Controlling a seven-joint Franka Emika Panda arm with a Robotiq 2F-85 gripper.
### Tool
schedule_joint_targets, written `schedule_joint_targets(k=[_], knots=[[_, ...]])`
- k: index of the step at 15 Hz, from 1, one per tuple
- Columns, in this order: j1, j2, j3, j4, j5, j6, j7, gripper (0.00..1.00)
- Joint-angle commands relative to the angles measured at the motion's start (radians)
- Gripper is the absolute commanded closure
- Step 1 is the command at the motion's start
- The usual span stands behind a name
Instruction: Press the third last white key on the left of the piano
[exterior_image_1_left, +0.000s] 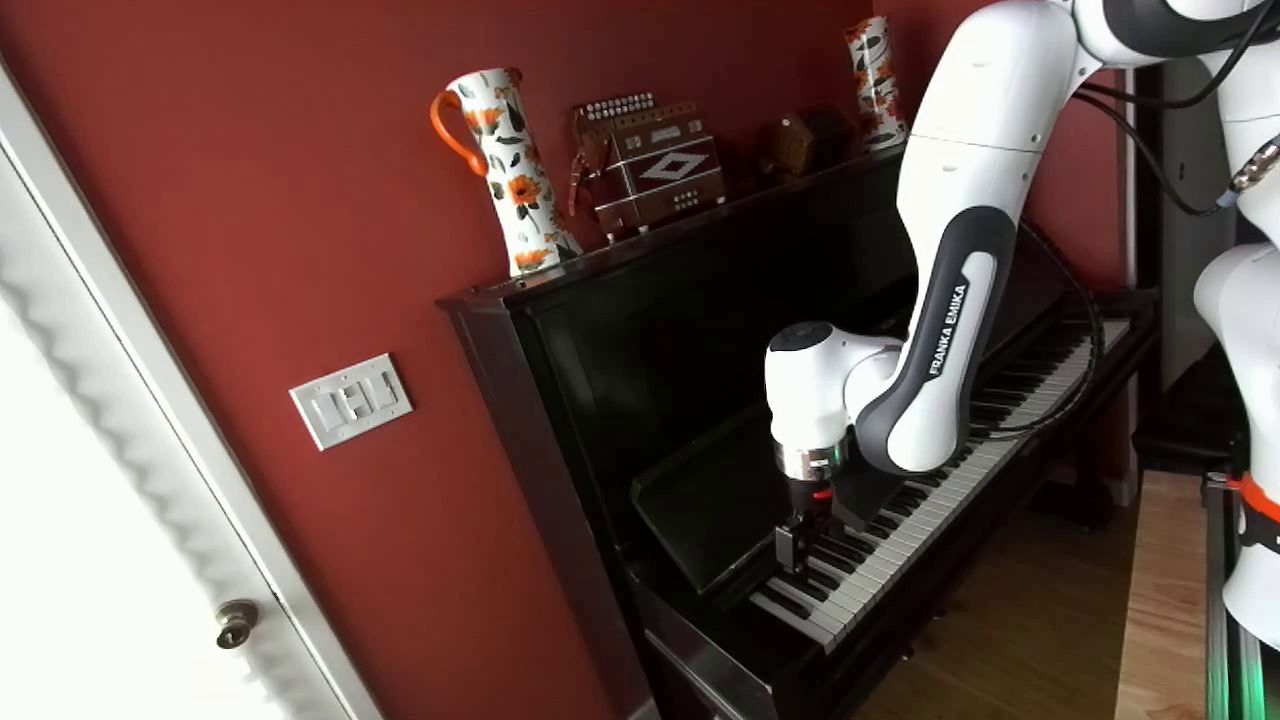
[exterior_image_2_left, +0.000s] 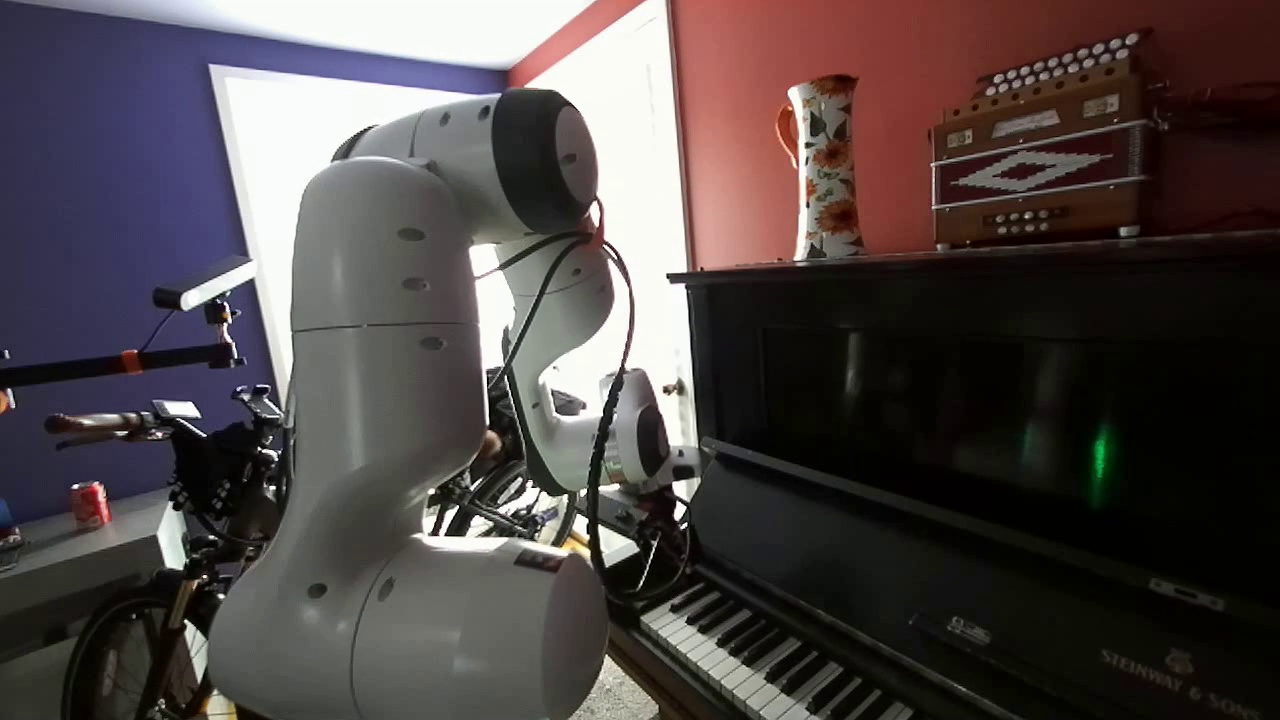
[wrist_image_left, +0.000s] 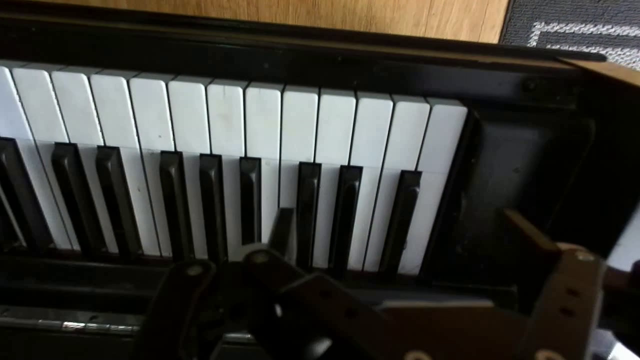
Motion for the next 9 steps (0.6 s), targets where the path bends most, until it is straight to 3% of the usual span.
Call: schedule_joint_targets(k=[1,5,9], knots=[[-0.092,-0.108,0.106,-0.026,-0.068,-0.115,0.063,0.00],[-0.177,-0.184,0.245,-0.038,0.075,-0.173,-0.023,0.00],[-0.222,-0.237,0.320,-0.037,0.154,-0.225,-0.021,0.00]])
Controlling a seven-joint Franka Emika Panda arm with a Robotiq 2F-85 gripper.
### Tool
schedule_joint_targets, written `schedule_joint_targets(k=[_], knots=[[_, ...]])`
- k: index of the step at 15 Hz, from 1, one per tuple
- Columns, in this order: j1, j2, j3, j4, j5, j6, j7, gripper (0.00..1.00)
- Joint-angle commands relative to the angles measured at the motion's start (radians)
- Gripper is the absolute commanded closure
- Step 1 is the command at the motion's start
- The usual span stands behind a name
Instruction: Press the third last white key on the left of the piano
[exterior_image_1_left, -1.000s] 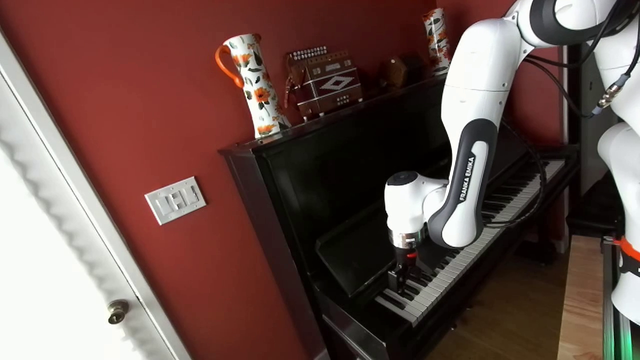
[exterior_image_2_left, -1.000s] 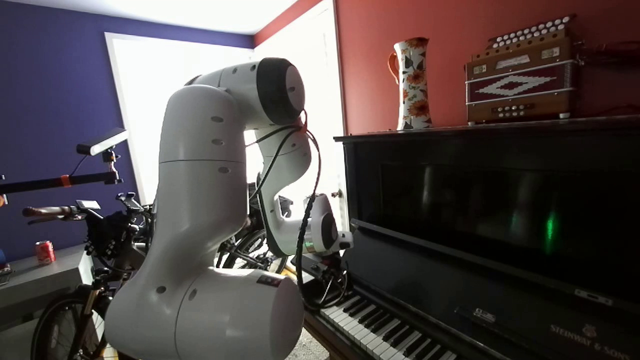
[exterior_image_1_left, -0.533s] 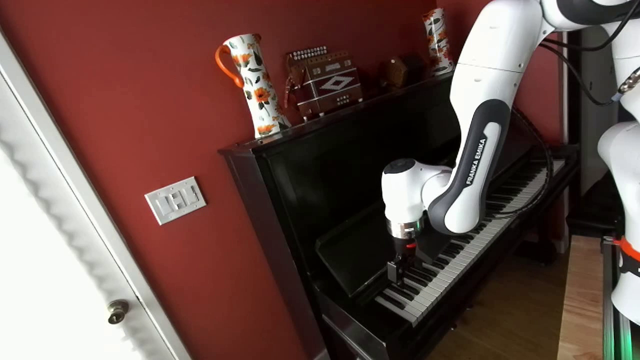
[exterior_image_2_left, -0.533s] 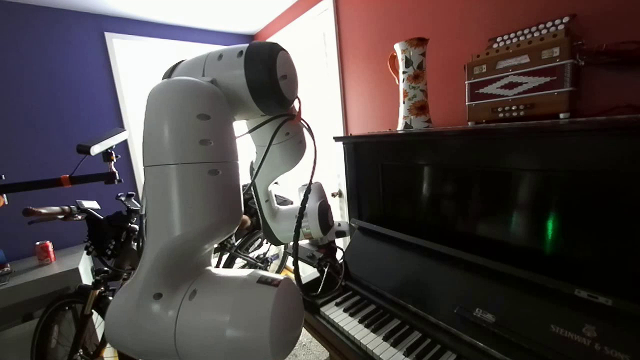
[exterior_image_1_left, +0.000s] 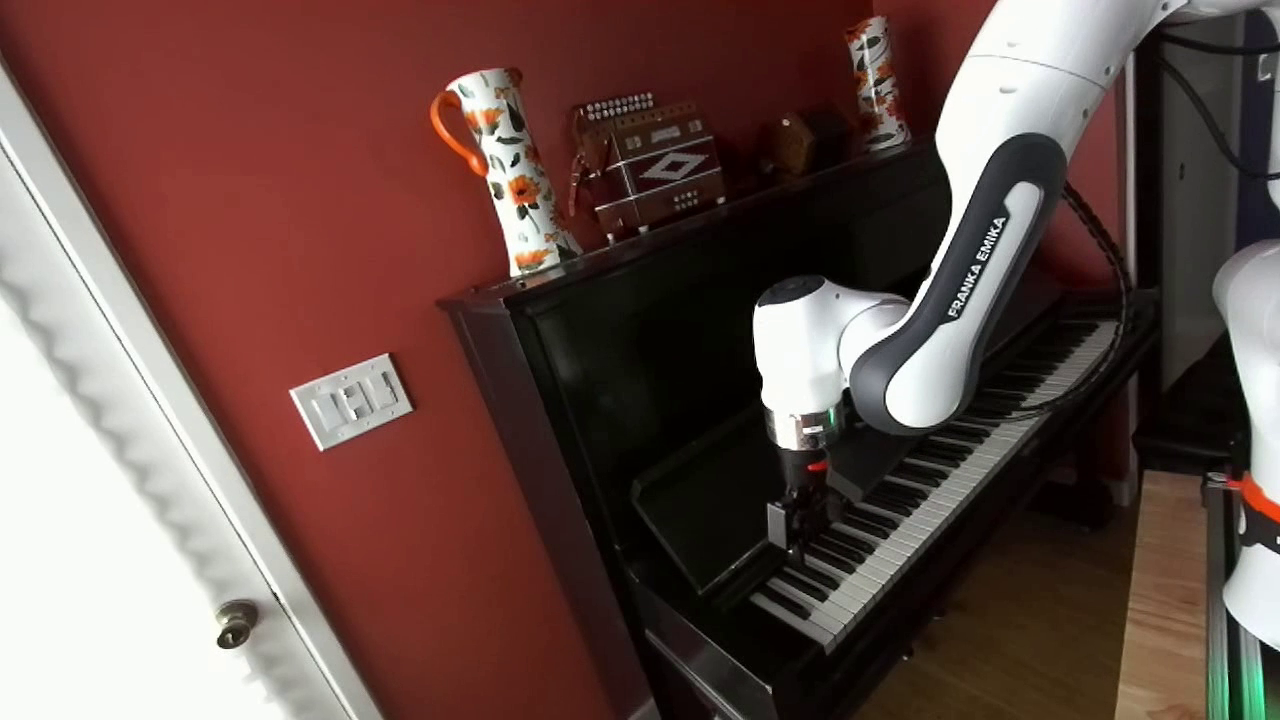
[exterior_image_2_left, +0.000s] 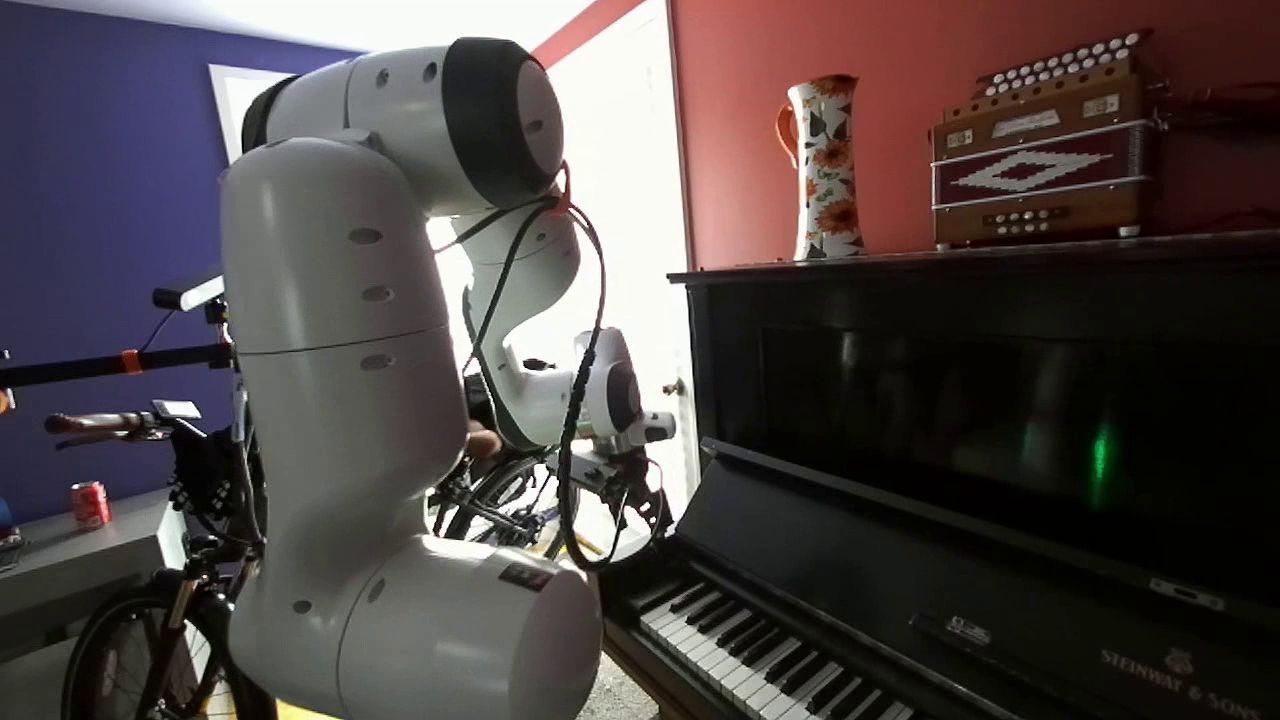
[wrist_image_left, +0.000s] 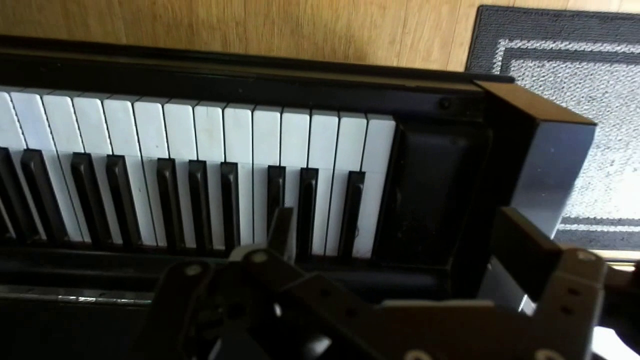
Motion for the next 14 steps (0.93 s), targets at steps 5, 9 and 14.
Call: schedule_joint_targets(k=[5,9,14], knots=[[-0.081,-0.121,0.107,-0.034,0.100,-0.116,-0.008,0.00],[-0.102,-0.172,0.131,-0.044,0.105,-0.175,0.003,0.00],[-0.115,-0.234,0.149,-0.064,0.123,-0.211,-0.009,0.00]])
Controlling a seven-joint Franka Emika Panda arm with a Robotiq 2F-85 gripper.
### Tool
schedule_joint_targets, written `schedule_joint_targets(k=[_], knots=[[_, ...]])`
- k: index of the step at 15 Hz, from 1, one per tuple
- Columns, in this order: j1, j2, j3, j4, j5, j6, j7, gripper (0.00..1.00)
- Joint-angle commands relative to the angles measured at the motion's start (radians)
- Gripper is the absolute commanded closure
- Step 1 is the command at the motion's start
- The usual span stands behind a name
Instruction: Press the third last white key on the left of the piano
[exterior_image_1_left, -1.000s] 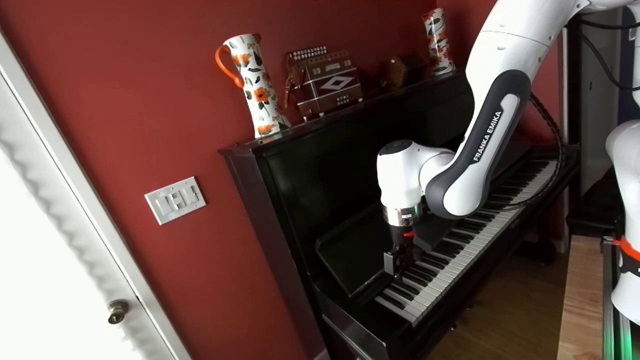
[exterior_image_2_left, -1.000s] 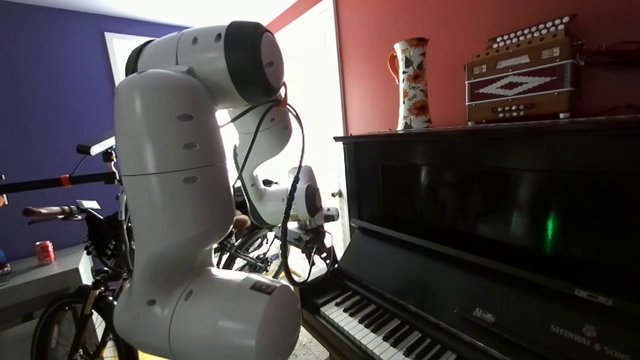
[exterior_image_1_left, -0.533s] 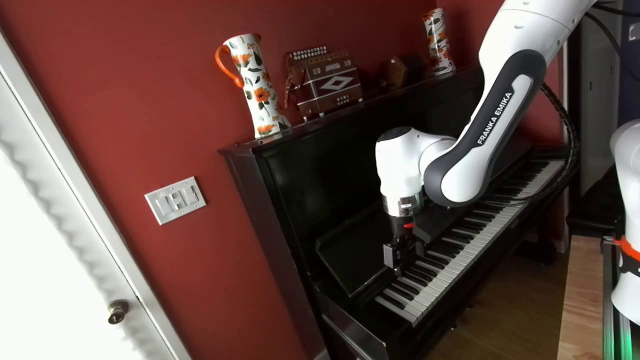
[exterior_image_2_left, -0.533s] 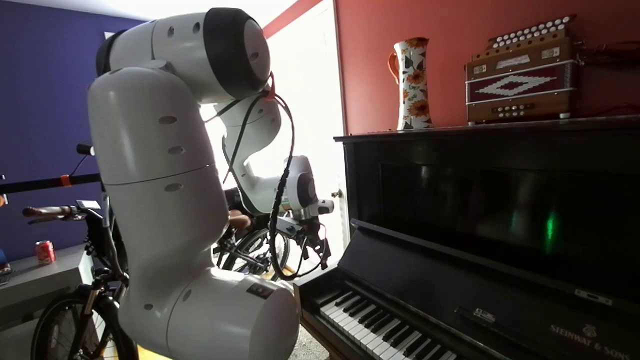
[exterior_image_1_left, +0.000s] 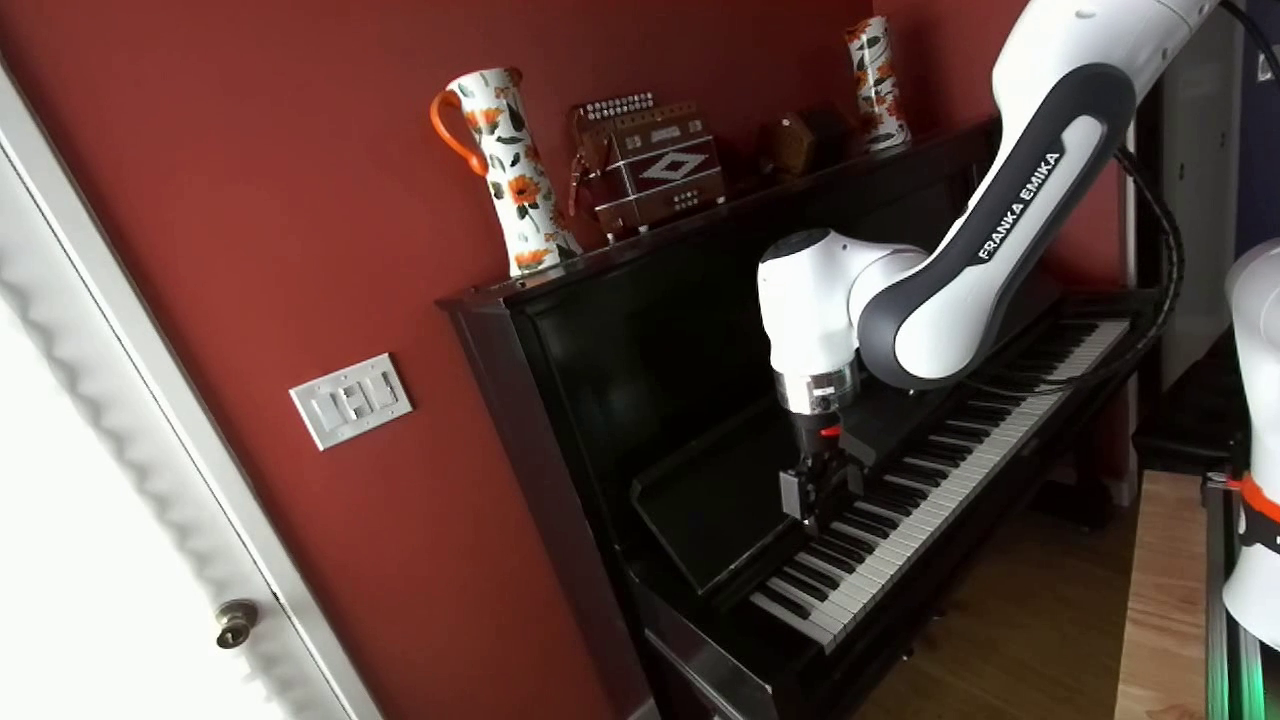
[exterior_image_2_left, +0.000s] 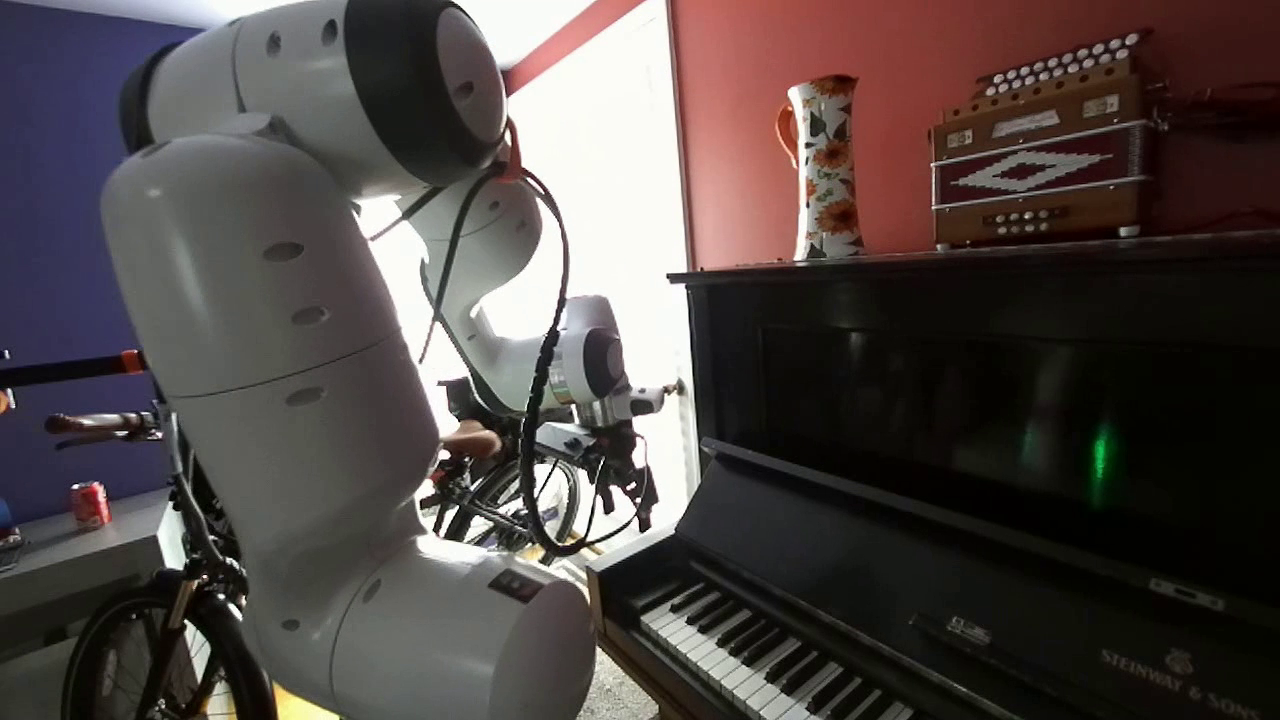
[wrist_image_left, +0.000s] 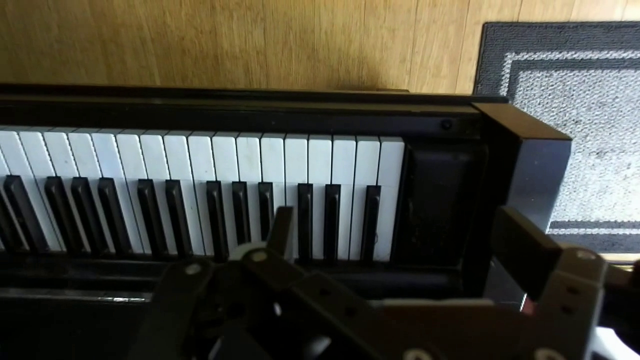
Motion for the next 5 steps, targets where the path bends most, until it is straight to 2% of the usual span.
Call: schedule_joint_targets(k=[1,5], knots=[[-0.030,-0.014,0.031,-0.003,0.015,-0.007,-0.010,0.00],[-0.033,-0.041,0.038,-0.016,0.024,-0.010,-0.010,0.00]])
